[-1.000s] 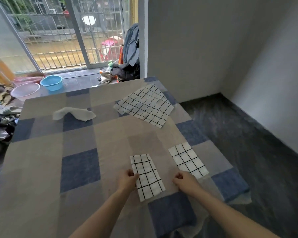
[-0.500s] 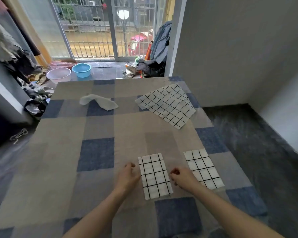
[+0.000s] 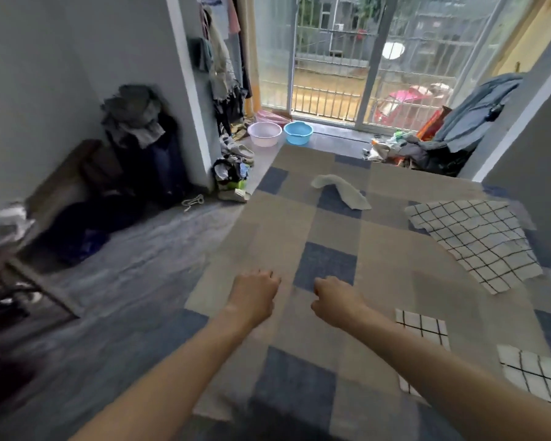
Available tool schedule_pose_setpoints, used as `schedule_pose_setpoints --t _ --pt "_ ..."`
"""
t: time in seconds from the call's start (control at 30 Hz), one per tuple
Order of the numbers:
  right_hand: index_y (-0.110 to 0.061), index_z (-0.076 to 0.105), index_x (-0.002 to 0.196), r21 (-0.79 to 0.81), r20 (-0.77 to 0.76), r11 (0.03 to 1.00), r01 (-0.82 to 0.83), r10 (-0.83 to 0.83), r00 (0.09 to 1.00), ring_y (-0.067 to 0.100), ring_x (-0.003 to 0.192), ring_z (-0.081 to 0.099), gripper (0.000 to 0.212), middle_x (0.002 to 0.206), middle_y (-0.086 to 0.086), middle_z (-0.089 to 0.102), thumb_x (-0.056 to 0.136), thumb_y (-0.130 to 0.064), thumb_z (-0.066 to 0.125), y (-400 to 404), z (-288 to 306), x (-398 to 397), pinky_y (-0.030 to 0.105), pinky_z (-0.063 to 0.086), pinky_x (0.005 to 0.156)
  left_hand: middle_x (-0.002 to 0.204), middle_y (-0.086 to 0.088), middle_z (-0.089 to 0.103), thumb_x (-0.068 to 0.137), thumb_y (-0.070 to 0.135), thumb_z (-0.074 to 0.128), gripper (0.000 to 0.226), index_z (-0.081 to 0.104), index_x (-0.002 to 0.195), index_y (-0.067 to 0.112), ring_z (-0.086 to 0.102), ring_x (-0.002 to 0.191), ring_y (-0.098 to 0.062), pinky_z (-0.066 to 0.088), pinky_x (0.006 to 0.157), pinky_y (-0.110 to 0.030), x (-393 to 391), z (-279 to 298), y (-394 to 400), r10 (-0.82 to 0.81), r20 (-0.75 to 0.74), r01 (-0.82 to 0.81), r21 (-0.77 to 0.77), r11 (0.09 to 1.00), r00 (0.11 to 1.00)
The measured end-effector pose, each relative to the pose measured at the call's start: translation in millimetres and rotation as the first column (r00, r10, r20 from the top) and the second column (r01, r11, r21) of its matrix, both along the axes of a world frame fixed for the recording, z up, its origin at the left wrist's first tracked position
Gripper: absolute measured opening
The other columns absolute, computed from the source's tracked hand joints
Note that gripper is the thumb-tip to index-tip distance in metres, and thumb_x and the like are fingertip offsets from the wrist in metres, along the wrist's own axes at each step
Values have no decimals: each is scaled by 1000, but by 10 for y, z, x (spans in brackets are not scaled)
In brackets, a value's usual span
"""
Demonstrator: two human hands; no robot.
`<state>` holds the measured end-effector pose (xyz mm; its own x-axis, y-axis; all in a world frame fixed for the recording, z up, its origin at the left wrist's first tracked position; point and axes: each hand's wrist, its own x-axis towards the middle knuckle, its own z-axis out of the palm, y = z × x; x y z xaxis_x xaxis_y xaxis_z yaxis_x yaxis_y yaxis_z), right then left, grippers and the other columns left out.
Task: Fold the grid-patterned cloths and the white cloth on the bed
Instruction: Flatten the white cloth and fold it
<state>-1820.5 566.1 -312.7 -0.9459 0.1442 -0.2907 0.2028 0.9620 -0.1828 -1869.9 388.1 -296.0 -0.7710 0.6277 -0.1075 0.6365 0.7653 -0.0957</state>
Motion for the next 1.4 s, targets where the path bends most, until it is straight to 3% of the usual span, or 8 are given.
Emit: schedule_pose_setpoints --t 0.1,0.23,0.37,0.63,1.0,1.2,1.4 --pt "-14 56 106 114 -76 987 -111 120 990 30 97 61 21 109 7 59 87 -20 51 -759 195 -377 33 44 67 117 -7 57 86 20 54 28 55 114 16 55 109 -30 43 85 -36 -207 276 -715 67 -56 -66 26 997 996" --pt "-13 54 110 66 -151 975 -211 219 964 32 102 58 28 111 9 55 84 -23 55 -1836 401 -774 37 49 79 122 -4 56 89 30 57 35 53 122 17 51 116 -26 39 93 -40 -397 511 -1820 173 -94 -168 59 984 980" --pt "-15 52 116 105 -220 941 -322 338 915 29 106 55 31 114 7 53 87 -27 55 -2838 575 -1106 37 45 76 129 -4 52 90 31 56 40 51 128 18 44 124 -26 35 101 -43 -561 634 -2938 316 -122 -308 81 948 941" --pt "-18 52 117 70 -283 928 -366 370 885 25 104 56 31 116 4 54 89 -30 56 -4013 795 -1704 34 42 73 134 -3 47 90 35 57 38 52 125 20 44 125 -25 38 99 -42 -934 642 -4351 410 -51 -411 6 912 910" --pt "-22 47 125 13 -244 947 -321 315 917 25 109 54 40 126 2 50 87 -30 58 -4283 616 -2866 35 45 70 146 0 36 89 42 56 42 51 126 24 44 124 -22 41 94 -38 -2219 527 -4545 330 4 -329 84 940 944" --pt "-22 47 128 -79 -289 967 -244 212 933 24 112 53 43 129 2 49 88 -30 58 -4166 583 -3973 31 41 71 136 2 41 90 44 53 39 52 123 24 47 116 -19 43 87 -35 -3483 638 -4518 259 -58 -259 5 966 964" --pt "-23 46 129 -65 -334 983 -173 142 932 25 117 51 45 129 2 49 87 -33 60 -3901 729 -4839 33 41 73 126 4 45 89 43 53 34 54 118 25 49 109 -18 42 83 -33 -4639 867 -4158 181 -107 -177 46 983 978"
